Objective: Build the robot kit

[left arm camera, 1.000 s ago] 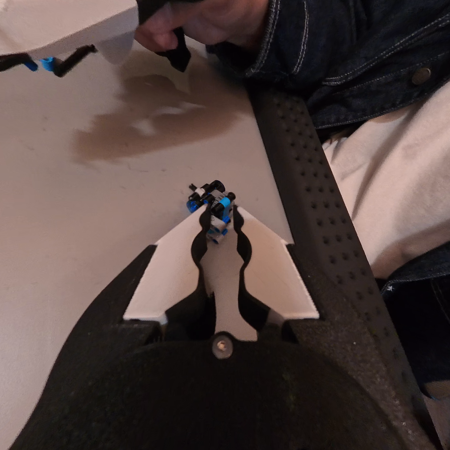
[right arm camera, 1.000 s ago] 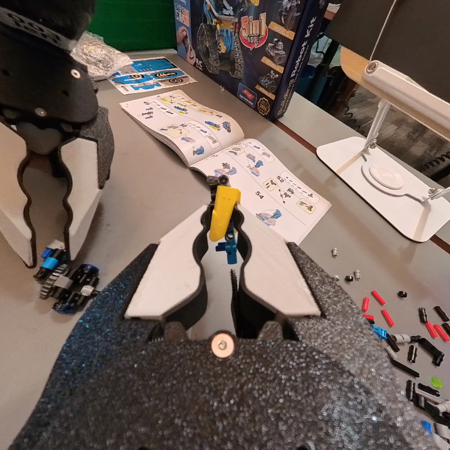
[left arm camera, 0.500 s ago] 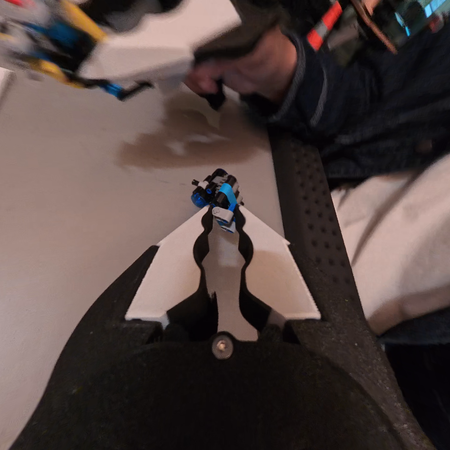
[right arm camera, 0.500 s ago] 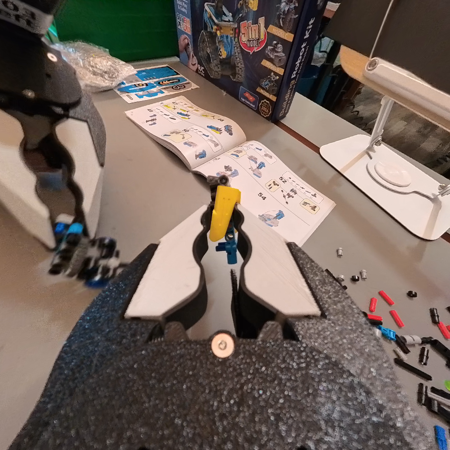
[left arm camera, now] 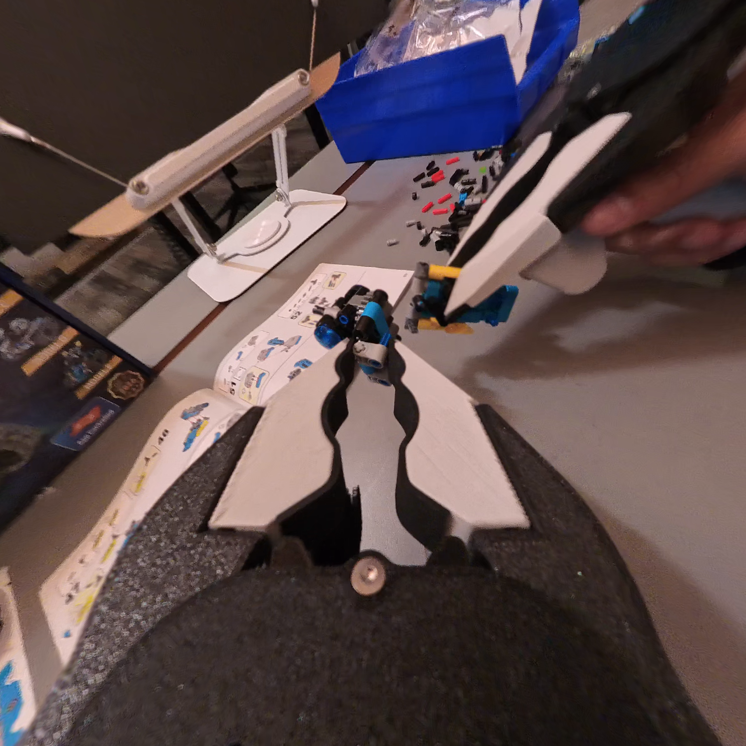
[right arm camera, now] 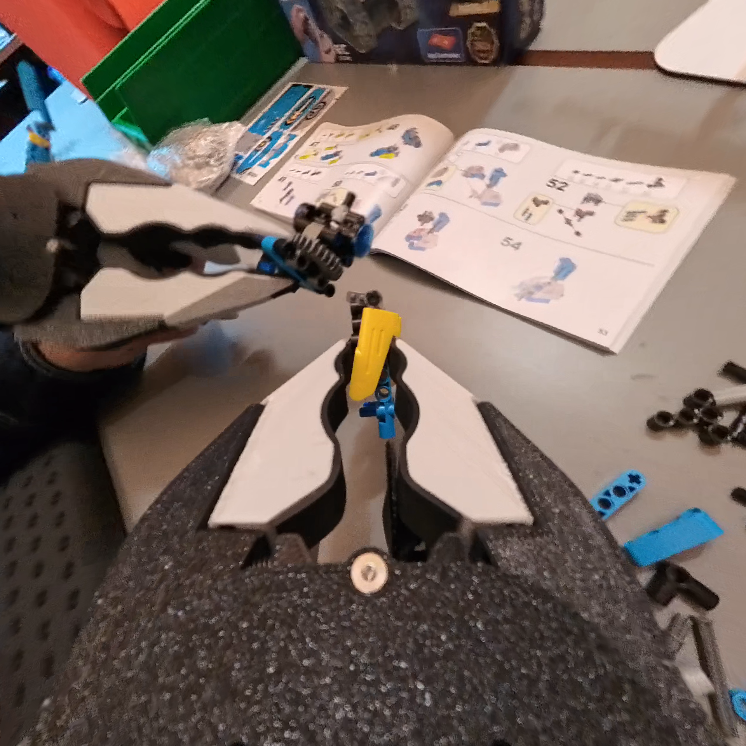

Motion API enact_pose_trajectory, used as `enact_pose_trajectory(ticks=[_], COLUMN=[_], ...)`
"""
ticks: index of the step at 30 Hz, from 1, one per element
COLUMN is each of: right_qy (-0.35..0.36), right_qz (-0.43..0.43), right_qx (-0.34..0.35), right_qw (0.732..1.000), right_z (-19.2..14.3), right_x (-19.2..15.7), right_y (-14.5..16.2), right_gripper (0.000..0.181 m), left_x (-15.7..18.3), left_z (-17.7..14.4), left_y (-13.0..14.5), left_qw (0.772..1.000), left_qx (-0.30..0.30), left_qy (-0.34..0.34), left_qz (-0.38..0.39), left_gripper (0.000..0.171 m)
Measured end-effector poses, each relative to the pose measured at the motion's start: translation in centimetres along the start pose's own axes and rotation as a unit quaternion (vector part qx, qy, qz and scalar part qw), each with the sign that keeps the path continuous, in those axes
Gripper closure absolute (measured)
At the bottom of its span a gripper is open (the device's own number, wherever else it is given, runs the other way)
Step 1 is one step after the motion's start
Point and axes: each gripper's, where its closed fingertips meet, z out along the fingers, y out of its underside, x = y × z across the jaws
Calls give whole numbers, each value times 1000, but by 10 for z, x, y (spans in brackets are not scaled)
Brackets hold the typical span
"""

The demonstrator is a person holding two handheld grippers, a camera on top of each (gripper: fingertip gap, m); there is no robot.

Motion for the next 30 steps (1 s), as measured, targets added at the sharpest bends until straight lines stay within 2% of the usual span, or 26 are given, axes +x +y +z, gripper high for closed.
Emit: enact_pose_trajectory(ticks=[9,14,16,30], right_qy=[9,13,7,-6], right_qz=[41,59,68,82], right_qx=[-6,-14,-18,3], right_qw=[999,998,998,997], right_z=[4,5,6,0], right_x=[1,5,4,7], right_y=[1,4,6,-2], right_gripper=[165,165,165,165], left_x=[8,11,12,7], left_z=[16,20,21,22], left_y=[5,3,-3,2], left_qw=[998,997,998,998], left_qx=[-42,-40,-26,-30], left_qy=[-38,-50,-49,-53], left_qz=[24,44,38,25], left_gripper=[156,156,156,156])
